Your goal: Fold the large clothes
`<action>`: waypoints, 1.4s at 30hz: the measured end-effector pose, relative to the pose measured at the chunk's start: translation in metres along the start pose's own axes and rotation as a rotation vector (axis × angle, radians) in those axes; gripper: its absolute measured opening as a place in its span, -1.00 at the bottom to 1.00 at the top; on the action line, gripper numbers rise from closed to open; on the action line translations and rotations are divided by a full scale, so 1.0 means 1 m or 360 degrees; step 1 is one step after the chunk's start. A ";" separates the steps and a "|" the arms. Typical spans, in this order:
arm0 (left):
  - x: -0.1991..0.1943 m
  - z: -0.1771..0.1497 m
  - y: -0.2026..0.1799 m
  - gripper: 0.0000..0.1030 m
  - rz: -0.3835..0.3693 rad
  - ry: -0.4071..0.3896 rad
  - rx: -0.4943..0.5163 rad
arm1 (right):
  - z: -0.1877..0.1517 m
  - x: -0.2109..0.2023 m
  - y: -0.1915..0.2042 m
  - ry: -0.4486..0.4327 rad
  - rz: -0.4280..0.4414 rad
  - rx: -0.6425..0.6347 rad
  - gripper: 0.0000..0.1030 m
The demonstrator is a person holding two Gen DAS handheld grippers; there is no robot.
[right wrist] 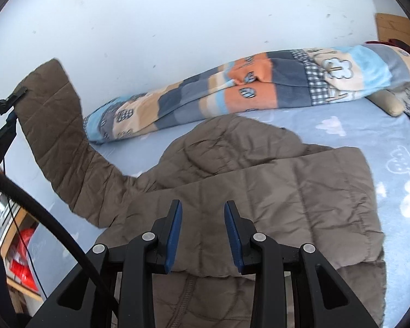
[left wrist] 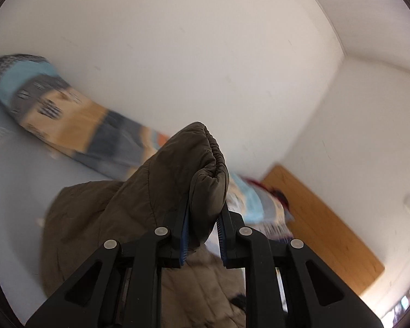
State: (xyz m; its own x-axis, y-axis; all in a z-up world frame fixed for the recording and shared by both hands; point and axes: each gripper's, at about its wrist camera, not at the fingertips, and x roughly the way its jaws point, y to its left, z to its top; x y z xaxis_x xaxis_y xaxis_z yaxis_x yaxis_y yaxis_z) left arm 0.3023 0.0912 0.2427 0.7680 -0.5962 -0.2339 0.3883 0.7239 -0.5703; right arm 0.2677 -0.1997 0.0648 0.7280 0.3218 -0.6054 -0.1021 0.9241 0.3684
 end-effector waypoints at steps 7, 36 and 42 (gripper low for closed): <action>0.081 -0.068 -0.045 -0.68 -0.0097 0.0264 0.0032 | 0.003 -0.023 -0.033 -0.0060 -0.0157 0.0108 -0.33; 0.139 -0.174 -0.022 0.36 0.0137 0.0753 0.0144 | 0.010 -0.034 -0.103 -0.0008 -0.0098 0.0502 0.20; 0.079 -0.126 0.064 0.46 0.0547 0.0539 0.0192 | -0.009 0.003 -0.110 0.0202 0.0031 0.0682 0.22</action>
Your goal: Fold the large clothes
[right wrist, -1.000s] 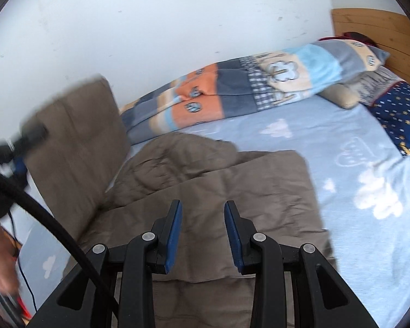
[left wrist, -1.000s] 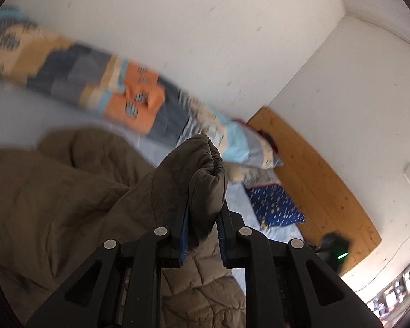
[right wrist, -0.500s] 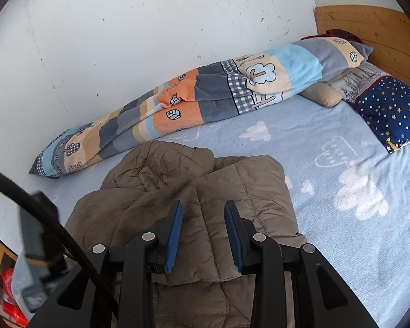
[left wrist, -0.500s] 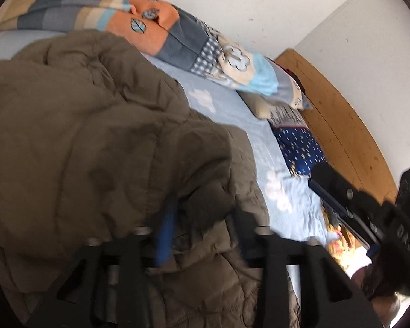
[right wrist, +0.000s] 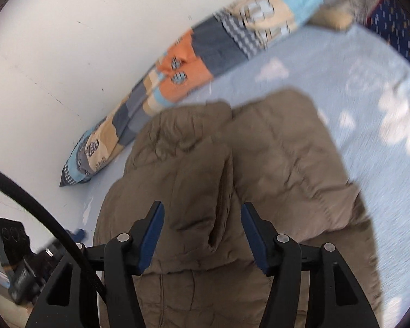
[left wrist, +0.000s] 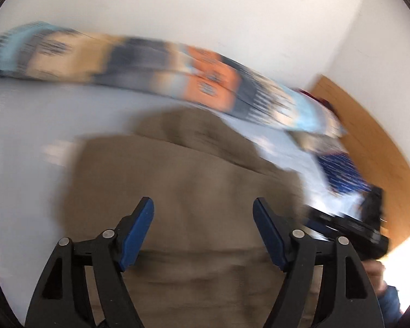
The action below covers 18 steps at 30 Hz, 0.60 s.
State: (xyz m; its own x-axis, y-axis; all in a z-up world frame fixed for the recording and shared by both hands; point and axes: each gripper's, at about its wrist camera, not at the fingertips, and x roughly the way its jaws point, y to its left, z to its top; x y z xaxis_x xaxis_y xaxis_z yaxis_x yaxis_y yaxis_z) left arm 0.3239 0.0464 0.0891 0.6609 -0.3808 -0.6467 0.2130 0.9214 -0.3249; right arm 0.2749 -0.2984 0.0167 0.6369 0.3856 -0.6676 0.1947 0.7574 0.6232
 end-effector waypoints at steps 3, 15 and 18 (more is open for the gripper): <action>-0.005 0.000 0.057 0.48 0.0246 -0.0032 -0.0036 | -0.007 0.015 -0.003 0.0066 0.0020 0.0040 0.22; 0.050 -0.023 0.092 0.48 0.0574 0.0199 0.0133 | -0.008 0.041 0.001 0.0110 -0.0035 -0.0001 -0.63; 0.062 -0.028 0.097 0.49 0.0768 0.0235 0.0197 | -0.002 0.027 0.007 0.0008 -0.0160 -0.0077 -0.65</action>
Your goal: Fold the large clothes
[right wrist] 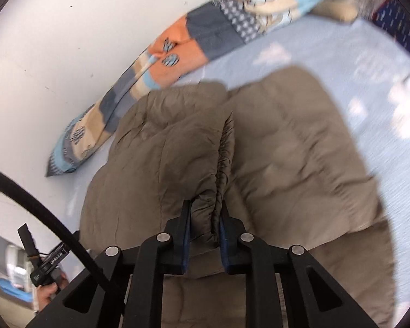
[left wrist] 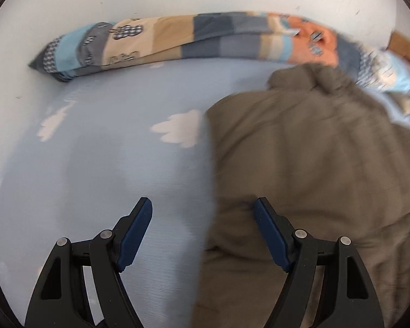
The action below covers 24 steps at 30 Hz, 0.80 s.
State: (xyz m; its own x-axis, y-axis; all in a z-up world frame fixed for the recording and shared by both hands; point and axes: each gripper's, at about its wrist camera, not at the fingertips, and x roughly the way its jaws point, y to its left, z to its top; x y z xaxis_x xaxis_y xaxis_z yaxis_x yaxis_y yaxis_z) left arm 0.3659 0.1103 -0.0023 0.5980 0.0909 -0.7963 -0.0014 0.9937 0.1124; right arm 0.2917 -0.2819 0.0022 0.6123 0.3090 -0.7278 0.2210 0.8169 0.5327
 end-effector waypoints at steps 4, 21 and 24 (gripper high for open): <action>-0.012 0.004 0.012 0.48 -0.0108 -0.0011 -0.0068 | 0.006 -0.006 -0.009 -0.0044 -0.0031 0.0010 -0.65; 0.002 -0.019 -0.019 0.48 -0.0103 -0.0044 0.0347 | 0.006 -0.009 -0.007 -0.0052 0.0035 0.0017 -0.65; 0.013 -0.019 -0.007 0.49 -0.0027 -0.0051 0.0234 | 0.007 -0.010 -0.006 -0.0051 0.0035 0.0009 -0.65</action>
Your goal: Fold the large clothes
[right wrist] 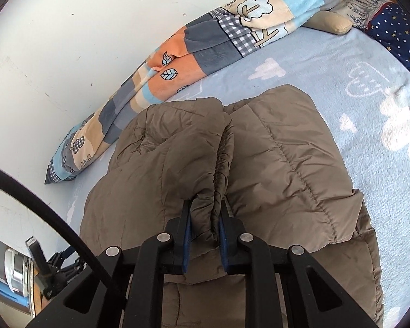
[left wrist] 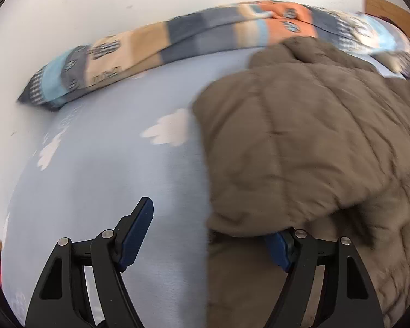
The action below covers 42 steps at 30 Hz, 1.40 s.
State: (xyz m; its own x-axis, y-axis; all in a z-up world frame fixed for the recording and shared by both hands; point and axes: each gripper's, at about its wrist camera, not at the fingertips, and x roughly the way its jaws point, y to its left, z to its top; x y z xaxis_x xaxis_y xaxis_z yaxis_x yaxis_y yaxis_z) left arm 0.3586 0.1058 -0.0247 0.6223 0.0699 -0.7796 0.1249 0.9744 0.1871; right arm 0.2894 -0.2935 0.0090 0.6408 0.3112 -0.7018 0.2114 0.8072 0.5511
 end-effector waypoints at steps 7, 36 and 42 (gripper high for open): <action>0.035 -0.018 0.052 0.62 -0.0167 0.0231 -0.0521 | -0.006 0.019 0.004 0.0126 -0.0032 -0.0034 -0.65; -0.003 0.028 -0.063 0.63 -0.0313 -0.0053 -0.0259 | 0.007 0.021 0.022 -0.0091 -0.0178 -0.0353 -0.71; 0.012 0.023 -0.061 0.66 -0.0334 0.0016 -0.0281 | 0.002 0.046 -0.003 0.0075 -0.0282 -0.0294 -0.75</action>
State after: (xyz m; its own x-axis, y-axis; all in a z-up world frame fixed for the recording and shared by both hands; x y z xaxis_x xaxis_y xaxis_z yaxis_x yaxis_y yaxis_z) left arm 0.3763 0.0421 -0.0317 0.5893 -0.1365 -0.7963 0.1132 0.9898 -0.0859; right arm 0.3202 -0.2824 -0.0242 0.5696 0.1762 -0.8028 0.1765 0.9278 0.3288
